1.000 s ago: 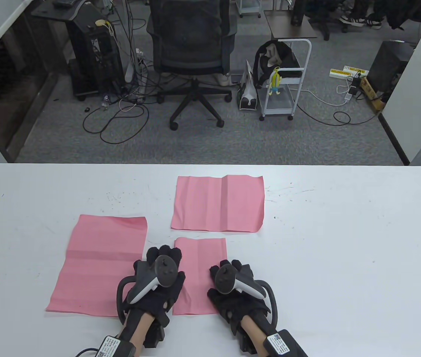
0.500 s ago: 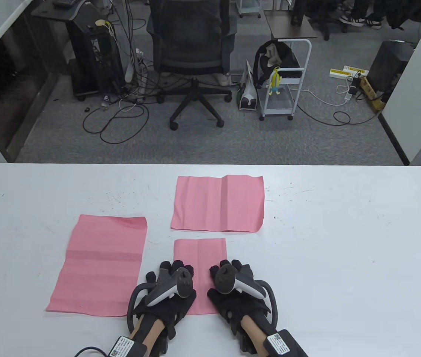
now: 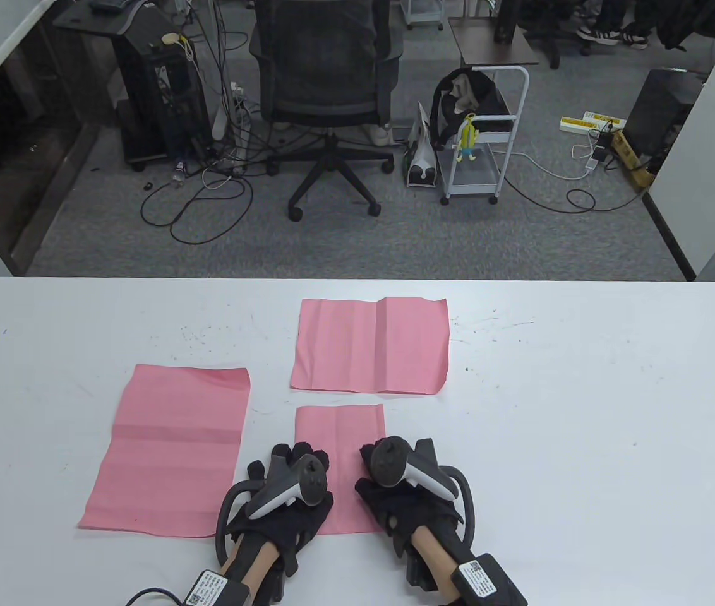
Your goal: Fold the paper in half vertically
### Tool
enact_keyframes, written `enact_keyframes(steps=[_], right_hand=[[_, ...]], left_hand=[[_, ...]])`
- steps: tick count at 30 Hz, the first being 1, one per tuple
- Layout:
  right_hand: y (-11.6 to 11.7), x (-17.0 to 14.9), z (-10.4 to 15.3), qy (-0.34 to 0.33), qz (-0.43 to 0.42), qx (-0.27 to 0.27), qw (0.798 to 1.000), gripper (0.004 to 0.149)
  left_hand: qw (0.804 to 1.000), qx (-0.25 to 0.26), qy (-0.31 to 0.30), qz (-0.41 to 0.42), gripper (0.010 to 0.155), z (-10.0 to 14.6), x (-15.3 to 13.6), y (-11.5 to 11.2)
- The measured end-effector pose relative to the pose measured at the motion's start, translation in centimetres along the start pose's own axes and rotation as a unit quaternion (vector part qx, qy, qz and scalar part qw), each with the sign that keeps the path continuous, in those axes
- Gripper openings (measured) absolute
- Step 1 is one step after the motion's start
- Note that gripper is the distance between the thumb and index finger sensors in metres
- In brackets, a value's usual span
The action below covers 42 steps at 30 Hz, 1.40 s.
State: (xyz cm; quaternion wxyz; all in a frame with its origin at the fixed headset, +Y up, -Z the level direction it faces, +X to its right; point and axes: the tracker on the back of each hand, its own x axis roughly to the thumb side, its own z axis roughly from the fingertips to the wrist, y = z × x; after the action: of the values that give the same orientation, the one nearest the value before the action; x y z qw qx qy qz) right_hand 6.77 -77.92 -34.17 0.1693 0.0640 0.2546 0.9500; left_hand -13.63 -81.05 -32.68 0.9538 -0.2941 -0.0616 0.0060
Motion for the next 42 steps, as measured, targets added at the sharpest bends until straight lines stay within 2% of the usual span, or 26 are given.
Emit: enact_keyframes(steps=[2,5,9,22,36,42], right_hand=[[-1.0,0.0,0.7,-0.009,-0.018,-0.019,1.0,0.062],[-1.4,0.3,1.3,-0.011,0.011,-0.036,0.999,0.058],[-0.6,0.5,0.6,-0.007,0.033,-0.001,0.999,0.056],[0.1,1.4,0.1,0.016,0.079,0.011,0.997,0.058],[-1.9,2.2,-6.0,0.092,0.057,0.041,0.993,0.063],[-2.0,1.9,-6.7,0.095,0.049,0.037,0.994,0.063]], left_hand=[[1.0,0.0,0.0,-0.001,0.075,0.0,0.0,0.0],[1.0,-0.001,0.0,0.0,0.075,0.0,0.0,0.0],[1.0,-0.002,0.0,0.0,0.075,0.0,0.0,0.0],[1.0,-0.003,-0.001,-0.001,0.075,-0.1,0.0,0.0],[1.0,-0.003,-0.001,-0.002,0.075,-0.1,0.0,0.0],[1.0,-0.003,0.0,-0.003,0.075,-0.1,0.0,0.0]])
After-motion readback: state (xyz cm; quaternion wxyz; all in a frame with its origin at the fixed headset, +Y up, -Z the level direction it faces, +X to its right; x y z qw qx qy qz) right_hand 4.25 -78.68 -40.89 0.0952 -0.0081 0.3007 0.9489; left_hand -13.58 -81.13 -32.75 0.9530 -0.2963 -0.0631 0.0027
